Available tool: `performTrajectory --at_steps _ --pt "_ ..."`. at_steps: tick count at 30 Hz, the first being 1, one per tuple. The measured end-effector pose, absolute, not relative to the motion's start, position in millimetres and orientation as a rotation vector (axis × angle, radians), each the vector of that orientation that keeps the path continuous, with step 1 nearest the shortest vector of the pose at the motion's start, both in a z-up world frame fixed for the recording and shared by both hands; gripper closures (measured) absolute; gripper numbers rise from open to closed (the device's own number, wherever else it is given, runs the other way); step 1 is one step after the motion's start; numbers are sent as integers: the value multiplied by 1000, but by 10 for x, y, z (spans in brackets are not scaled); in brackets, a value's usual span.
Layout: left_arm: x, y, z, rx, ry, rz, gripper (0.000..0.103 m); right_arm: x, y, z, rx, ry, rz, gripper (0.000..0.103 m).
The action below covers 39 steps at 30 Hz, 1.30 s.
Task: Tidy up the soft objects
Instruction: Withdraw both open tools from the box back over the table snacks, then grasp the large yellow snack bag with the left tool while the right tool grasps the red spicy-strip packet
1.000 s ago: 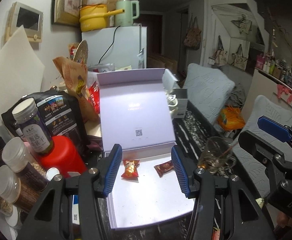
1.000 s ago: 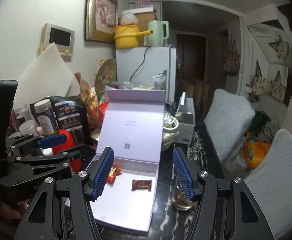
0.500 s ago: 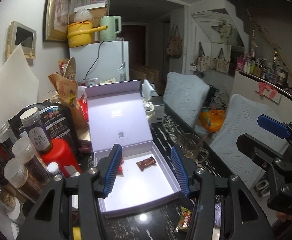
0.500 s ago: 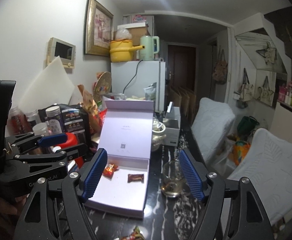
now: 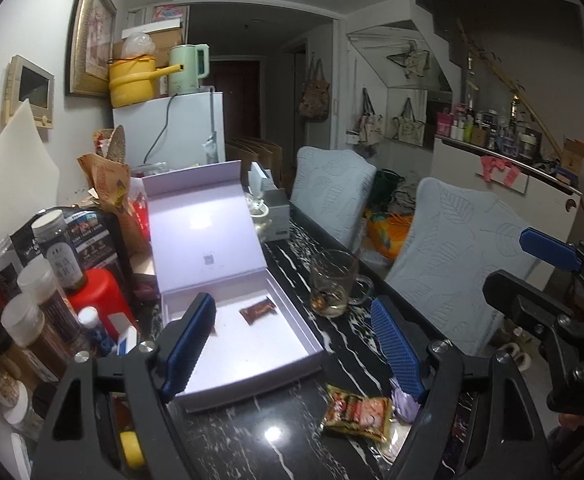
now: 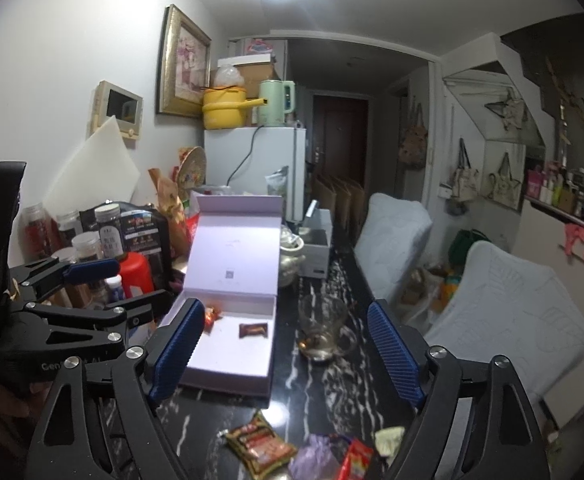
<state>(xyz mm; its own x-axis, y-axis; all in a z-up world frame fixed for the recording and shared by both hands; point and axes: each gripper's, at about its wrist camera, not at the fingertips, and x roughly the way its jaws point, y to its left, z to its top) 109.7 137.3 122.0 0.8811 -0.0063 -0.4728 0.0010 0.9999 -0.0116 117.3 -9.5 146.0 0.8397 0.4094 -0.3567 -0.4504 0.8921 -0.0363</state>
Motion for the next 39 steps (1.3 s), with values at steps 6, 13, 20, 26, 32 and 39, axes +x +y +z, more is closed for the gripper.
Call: performTrajectory --at_steps 6,13,20,26,32,39 --pt "990 1267 1129 -4 511 -52 23 934 -199 1383 -123 346 424 11" --pt "929 1184 958 -8 553 -119 23 758 -288 1251 -118 374 394 7" --pt "898 1134 752 -22 601 -138 23 678 -414 1046 -86 420 360 6" --pt "922 1038 538 0 659 -174 23 655 -524 722 -61 500 331 6" --pt "958 936 276 -12 722 -237 23 719 -751 420 36 581 296 6" --pt "1081 853 -59 -34 813 -275 23 821 -954 177 89 643 245 6"
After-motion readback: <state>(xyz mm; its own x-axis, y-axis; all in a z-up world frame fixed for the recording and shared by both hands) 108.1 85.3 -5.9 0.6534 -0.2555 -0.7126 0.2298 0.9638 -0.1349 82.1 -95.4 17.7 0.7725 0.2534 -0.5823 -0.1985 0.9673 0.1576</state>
